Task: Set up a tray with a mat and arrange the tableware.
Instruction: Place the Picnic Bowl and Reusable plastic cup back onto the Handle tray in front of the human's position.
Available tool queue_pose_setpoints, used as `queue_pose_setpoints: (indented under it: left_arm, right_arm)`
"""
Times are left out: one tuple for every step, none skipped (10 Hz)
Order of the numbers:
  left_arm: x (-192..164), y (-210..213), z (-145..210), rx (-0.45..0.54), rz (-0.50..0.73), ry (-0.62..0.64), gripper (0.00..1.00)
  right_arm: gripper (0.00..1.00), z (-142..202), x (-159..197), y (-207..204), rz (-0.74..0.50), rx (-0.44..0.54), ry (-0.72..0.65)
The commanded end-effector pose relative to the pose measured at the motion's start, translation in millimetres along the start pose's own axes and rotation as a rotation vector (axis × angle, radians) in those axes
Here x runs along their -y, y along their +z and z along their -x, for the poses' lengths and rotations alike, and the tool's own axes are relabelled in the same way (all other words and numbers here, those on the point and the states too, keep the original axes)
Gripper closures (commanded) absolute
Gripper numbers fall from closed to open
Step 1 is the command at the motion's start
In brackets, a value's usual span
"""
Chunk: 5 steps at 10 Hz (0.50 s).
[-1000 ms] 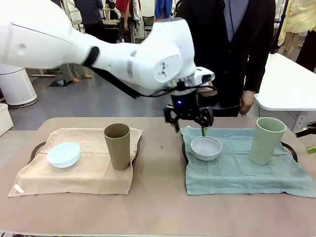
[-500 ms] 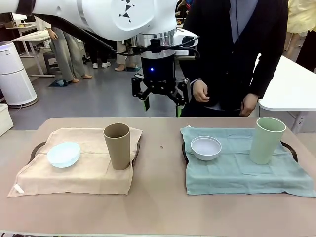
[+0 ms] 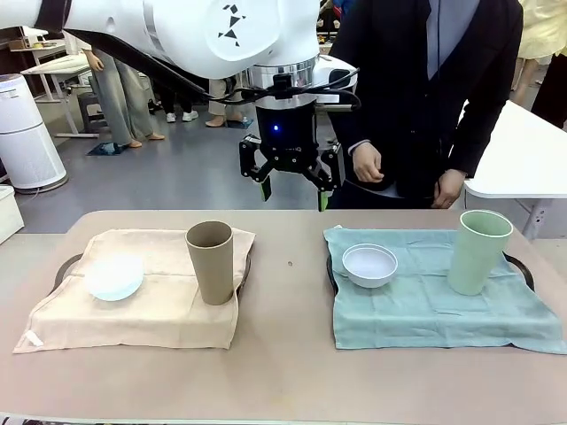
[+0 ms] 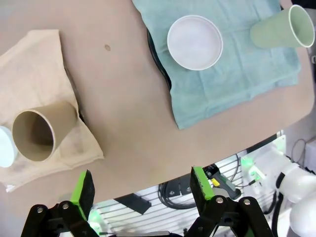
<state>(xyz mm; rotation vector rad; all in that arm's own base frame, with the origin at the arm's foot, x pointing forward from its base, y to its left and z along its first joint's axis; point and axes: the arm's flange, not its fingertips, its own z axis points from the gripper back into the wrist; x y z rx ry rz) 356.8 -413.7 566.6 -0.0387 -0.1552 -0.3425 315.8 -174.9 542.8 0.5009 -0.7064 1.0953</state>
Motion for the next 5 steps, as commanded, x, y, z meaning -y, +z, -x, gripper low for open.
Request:
queue_pose_setpoints:
  left_arm:
    - [-1.1, 3.7, -0.1, 0.005, 0.014, -0.012, 0.0]
    - [-1.1, 3.7, -0.1, 0.005, 0.014, -0.012, 0.0]
    - [-1.1, 3.7, -0.1, 0.005, 0.014, -0.012, 0.0]
    - [-1.1, 3.7, -0.1, 0.005, 0.014, -0.012, 0.0]
    - [-1.1, 3.7, -0.1, 0.005, 0.014, -0.012, 0.0]
  right_arm:
    - [0.0, -2.2, 6.6, 3.9, -0.003, -0.012, -0.009]
    - [0.0, -2.2, 6.6, 3.9, -0.003, -0.012, -0.009]
    - [0.0, -2.2, 6.6, 3.9, -0.003, -0.012, -0.009]
    - [0.0, -2.2, 6.6, 3.9, -0.003, -0.012, -0.009]
    - [0.0, -2.2, 6.6, 3.9, -0.003, -0.012, -0.009]
